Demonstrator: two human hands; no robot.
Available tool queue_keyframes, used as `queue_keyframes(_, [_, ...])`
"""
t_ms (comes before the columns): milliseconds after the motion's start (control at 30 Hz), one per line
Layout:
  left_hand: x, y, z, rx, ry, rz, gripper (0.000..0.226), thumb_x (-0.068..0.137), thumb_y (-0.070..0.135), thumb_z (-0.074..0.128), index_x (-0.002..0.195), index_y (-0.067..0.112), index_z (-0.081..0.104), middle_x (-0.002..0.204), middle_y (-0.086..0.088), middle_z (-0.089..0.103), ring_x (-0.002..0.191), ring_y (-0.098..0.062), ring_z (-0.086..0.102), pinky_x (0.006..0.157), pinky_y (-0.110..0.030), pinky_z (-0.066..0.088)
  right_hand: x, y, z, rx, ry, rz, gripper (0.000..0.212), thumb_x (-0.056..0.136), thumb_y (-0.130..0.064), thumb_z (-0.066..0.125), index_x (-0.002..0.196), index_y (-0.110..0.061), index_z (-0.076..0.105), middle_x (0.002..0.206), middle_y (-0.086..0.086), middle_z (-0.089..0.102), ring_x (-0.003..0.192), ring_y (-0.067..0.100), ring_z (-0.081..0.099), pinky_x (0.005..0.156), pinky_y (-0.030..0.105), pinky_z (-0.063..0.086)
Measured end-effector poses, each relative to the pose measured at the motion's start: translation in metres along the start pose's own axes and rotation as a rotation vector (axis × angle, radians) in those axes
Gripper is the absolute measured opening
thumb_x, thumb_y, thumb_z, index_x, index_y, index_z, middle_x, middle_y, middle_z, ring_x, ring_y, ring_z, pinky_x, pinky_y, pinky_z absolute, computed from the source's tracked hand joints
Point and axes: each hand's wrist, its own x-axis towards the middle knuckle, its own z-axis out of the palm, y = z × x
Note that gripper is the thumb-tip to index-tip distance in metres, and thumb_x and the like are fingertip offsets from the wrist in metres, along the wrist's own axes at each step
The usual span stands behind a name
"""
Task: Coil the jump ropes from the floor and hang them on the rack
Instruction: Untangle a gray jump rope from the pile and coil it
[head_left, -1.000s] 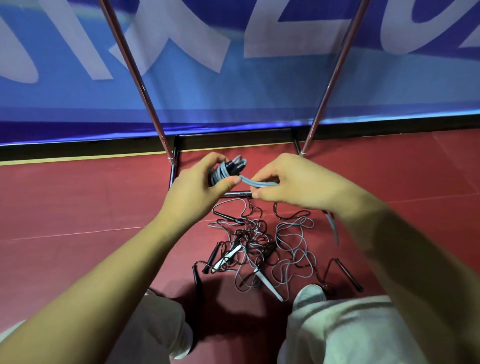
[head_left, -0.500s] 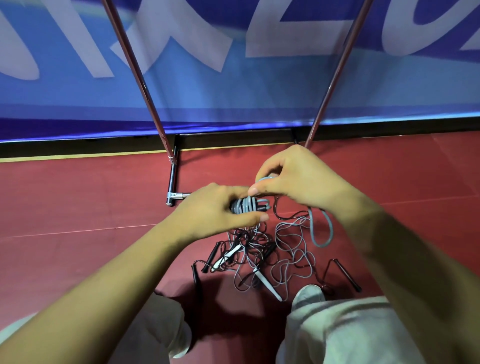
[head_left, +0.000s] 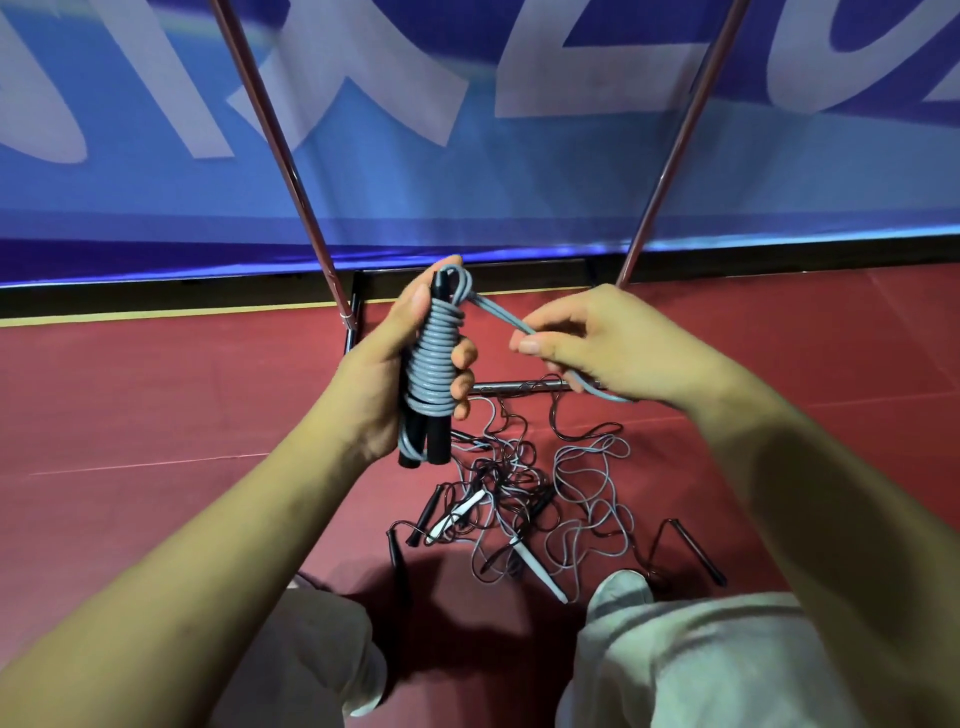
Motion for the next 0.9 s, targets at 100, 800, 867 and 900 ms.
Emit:
queue_keyframes(100, [-0.002, 0.002, 0.006, -0.113, -0.088, -0.088, 0.038, 0.092, 0.053, 0.039, 0.096, 0.027, 0.067, 0.064, -0.001, 0.053, 0.048, -0.015, 0.052, 0.047, -0.025, 0.048, -0.001, 0.006, 0.001, -0.046, -0.064, 0.078, 0.013, 0.095, -0.021, 0.062, 0.092, -0.014, 0.073, 0.062, -0.001, 0.061, 0.045, 0.01, 0.051, 0.043, 0.016, 0.037])
queue_keyframes(800, [0.008, -0.017, -0.024, 1.583, 0.178, -0.09, 0.04, 0.086, 0.045, 0.071, 0.122, 0.03, 0.062, 0.077, 0.012, 0.055, 0.091, -0.03, 0.067, 0.075, -0.033, 0.049, -0.009, -0.019, 0.021, -0.403, -0.22, -0.074, 0.017, 0.088, -0.031, 0.068, 0.084, -0.017, 0.076, 0.065, 0.005, 0.062, 0.058, 0.014, 0.045, 0.059, 0.033, 0.04])
queue_keyframes(867, [0.008, -0.015, -0.022, 1.616, 0.059, -0.129, 0.043, 0.09, 0.046, 0.065, 0.129, 0.029, 0.058, 0.085, 0.009, 0.059, 0.098, -0.029, 0.066, 0.078, -0.033, 0.048, -0.01, -0.019, 0.019, -0.352, -0.197, -0.065, 0.015, 0.087, -0.031, 0.069, 0.081, -0.019, 0.076, 0.064, 0.004, 0.061, 0.058, 0.012, 0.044, 0.059, 0.033, 0.04])
queue_keyframes(900, [0.007, -0.014, -0.022, 1.654, 0.013, -0.116, 0.044, 0.092, 0.05, 0.061, 0.132, 0.031, 0.056, 0.092, 0.007, 0.064, 0.1, -0.028, 0.065, 0.08, -0.033, 0.049, -0.009, -0.019, 0.019, -0.33, -0.185, -0.066, 0.014, 0.087, -0.03, 0.069, 0.081, -0.019, 0.076, 0.065, 0.003, 0.062, 0.058, 0.011, 0.045, 0.059, 0.033, 0.04])
